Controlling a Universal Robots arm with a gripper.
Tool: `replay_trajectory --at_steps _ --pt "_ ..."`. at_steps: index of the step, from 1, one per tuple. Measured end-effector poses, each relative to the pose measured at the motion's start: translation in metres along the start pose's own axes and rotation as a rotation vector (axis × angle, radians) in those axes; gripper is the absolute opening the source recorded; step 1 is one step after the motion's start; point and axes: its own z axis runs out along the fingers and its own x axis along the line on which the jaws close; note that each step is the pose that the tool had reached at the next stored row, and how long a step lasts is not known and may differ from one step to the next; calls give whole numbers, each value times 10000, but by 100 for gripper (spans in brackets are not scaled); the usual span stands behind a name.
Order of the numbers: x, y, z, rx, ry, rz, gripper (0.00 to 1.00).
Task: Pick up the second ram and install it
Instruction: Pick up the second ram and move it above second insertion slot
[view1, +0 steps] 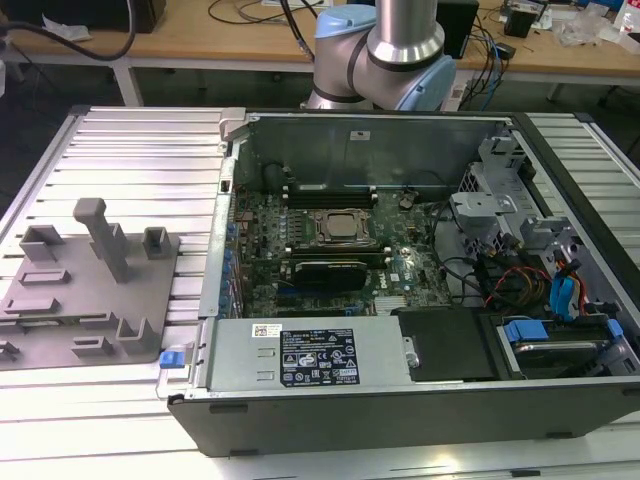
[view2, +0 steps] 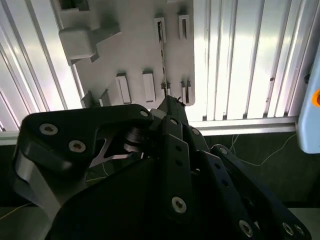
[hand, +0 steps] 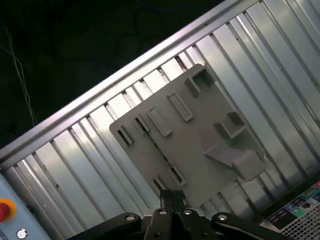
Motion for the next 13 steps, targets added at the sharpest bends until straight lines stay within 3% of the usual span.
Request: replay_trajectory --at_steps 8,13 --pt "0 0 0 -28 20 -1084 11" --pt "0 0 0 -51 38 -2002 11"
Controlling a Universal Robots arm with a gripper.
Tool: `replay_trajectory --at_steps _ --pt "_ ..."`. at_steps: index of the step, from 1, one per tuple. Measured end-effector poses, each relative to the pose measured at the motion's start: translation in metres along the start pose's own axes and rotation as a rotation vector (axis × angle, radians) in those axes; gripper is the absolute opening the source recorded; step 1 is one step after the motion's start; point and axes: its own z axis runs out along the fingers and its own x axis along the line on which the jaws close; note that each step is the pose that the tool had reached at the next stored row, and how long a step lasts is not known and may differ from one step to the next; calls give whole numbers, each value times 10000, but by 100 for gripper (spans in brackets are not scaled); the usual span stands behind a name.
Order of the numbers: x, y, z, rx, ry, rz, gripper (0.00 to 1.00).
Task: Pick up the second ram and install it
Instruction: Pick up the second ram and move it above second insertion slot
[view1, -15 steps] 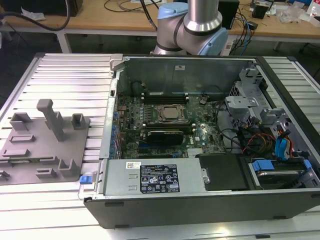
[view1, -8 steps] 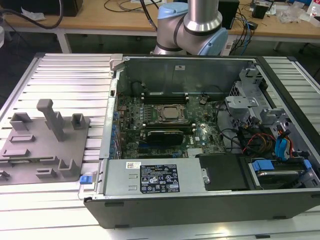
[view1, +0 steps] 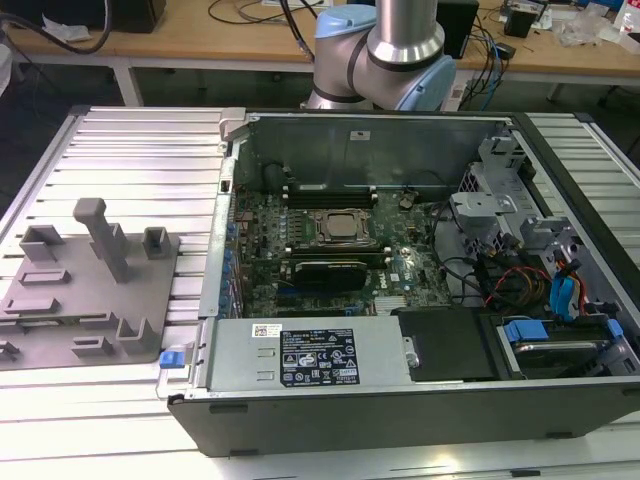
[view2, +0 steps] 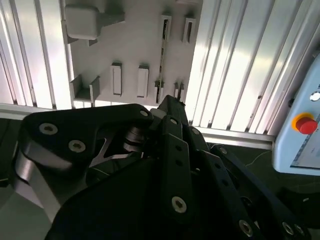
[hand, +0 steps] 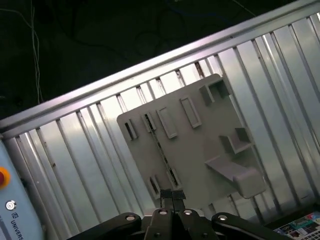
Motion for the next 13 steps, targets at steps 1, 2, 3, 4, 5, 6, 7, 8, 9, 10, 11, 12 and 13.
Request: replay_trajectory --at_steps 1,2,3,4,5,6,7,8,9,10,11,12,13 --pt "0 0 0 -2 2 -77 11" --pt "0 0 0 -8 6 -278 11" --pt "0 0 0 -12 9 -452 11" --pt "0 0 0 -18 13 -693 11" --pt "0 0 0 -21 15 -802 11" --pt "0 0 0 -23 17 -893 11" --pt "0 0 0 -26 19 -992 11" --pt "0 0 0 -27 20 -1086 11" --pt "0 0 0 -31 23 -1212 11" --pt "0 0 0 -34 25 -1310 11" --pt "0 0 0 -37 28 -1442 11" --pt "0 0 0 -42 31 -1642 11" --pt "0 0 0 -46 34 -1786 11"
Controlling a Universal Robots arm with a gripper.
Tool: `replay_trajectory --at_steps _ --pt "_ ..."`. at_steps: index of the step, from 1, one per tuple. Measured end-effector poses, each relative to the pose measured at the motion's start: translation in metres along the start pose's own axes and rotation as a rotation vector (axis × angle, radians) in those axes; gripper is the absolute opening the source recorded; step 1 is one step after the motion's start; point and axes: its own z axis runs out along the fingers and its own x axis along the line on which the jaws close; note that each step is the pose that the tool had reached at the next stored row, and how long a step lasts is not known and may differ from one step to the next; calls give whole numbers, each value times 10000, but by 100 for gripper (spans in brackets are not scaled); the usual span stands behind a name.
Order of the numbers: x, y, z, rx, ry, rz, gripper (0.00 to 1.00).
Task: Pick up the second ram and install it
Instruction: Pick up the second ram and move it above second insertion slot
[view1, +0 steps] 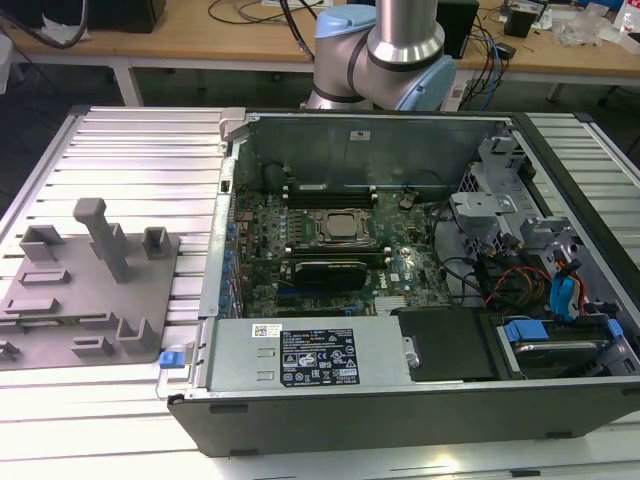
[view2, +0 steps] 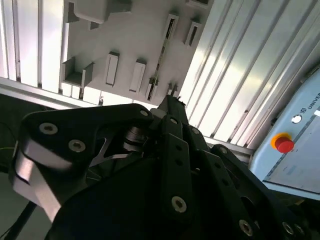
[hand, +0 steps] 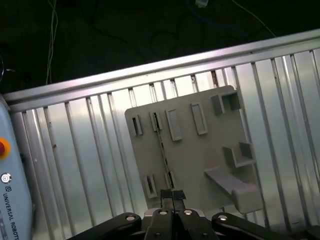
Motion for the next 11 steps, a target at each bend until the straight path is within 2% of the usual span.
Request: replay_trajectory --at_steps 8,11 --pt "0 0 0 -16 11 -604 11" --pt "0 0 0 -16 12 -611 11"
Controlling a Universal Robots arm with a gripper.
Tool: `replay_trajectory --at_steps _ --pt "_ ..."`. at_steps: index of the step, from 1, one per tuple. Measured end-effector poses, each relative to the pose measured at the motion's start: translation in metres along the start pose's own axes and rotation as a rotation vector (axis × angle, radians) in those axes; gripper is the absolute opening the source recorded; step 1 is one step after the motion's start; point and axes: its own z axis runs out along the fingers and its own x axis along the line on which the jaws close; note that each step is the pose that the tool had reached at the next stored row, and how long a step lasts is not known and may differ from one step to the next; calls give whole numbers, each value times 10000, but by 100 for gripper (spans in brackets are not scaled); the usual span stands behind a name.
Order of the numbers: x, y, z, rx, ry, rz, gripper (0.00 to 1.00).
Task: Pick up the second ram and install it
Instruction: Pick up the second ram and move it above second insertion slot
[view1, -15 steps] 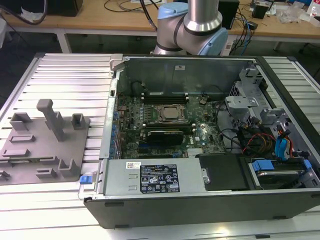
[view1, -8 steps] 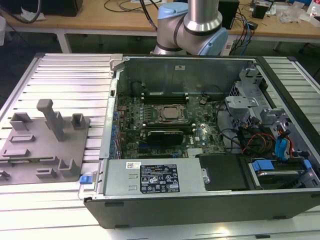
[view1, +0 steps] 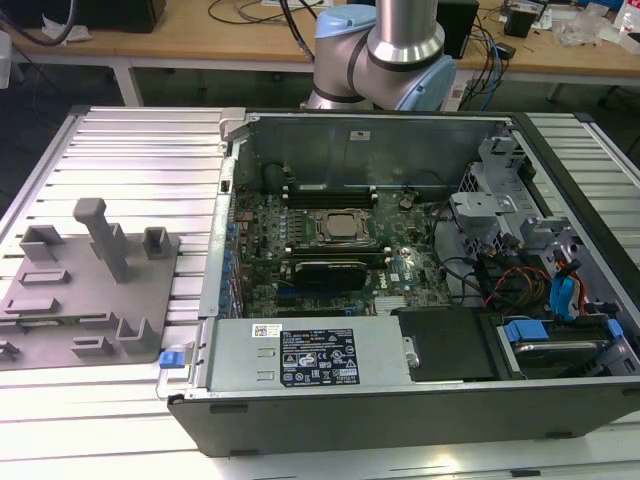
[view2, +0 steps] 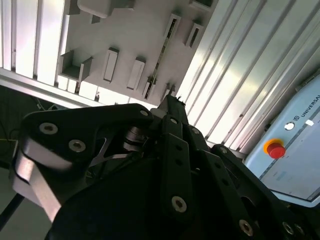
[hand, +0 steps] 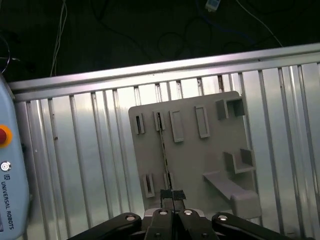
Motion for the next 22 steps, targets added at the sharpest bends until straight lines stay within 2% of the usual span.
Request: replay_trajectory --at_steps 4,8,13,22 --pt "0 0 0 0 0 -10 11" --pt "0 0 0 0 0 -20 36" --pt "1 0 25 -2 1 -44 36" --pt "4 -3 165 -12 9 -421 36"
